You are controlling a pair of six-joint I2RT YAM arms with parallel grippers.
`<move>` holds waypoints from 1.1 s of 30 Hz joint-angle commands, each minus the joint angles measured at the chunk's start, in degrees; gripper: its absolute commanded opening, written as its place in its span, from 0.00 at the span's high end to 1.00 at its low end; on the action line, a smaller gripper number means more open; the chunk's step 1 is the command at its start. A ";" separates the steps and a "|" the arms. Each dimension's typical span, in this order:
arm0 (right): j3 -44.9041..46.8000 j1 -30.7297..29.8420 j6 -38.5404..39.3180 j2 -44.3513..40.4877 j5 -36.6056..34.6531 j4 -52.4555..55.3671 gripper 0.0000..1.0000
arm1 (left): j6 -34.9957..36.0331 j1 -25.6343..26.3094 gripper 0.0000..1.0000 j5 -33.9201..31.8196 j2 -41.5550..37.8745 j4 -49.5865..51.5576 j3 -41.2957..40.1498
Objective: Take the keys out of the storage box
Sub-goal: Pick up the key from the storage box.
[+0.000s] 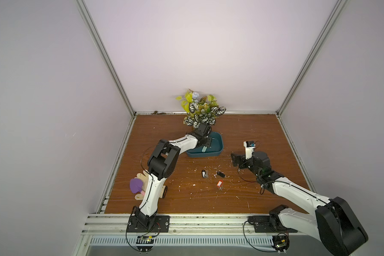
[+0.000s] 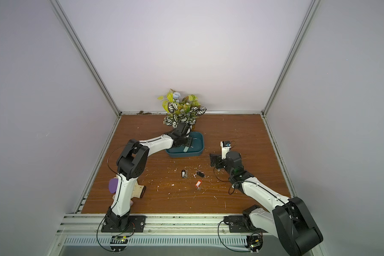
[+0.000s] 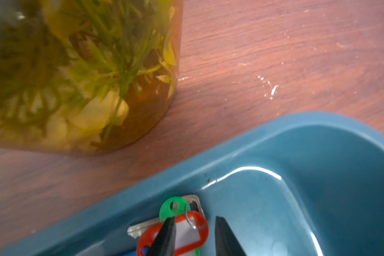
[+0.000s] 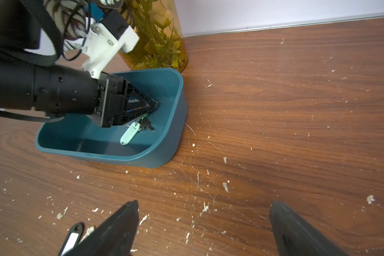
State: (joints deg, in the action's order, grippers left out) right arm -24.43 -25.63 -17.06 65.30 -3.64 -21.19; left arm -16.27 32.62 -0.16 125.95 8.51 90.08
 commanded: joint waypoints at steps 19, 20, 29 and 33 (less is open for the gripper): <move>-1.68 0.31 -1.00 0.36 1.26 -2.28 0.01 | -0.07 -0.88 0.55 0.63 4.27 1.49 5.96; -1.76 0.31 -1.04 0.39 1.24 -2.27 0.01 | -0.12 -0.84 0.57 0.87 4.62 1.46 6.12; -1.85 0.40 -1.01 0.96 1.18 -2.36 0.01 | -0.67 -1.00 0.67 1.79 6.12 1.24 6.64; -1.90 0.40 -1.00 0.88 0.94 -2.28 0.01 | -0.78 -1.05 0.79 2.49 6.24 0.93 6.68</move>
State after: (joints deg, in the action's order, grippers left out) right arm -24.43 -25.36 -17.41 66.24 -2.63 -21.26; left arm -16.60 32.18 1.34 130.52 8.80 95.79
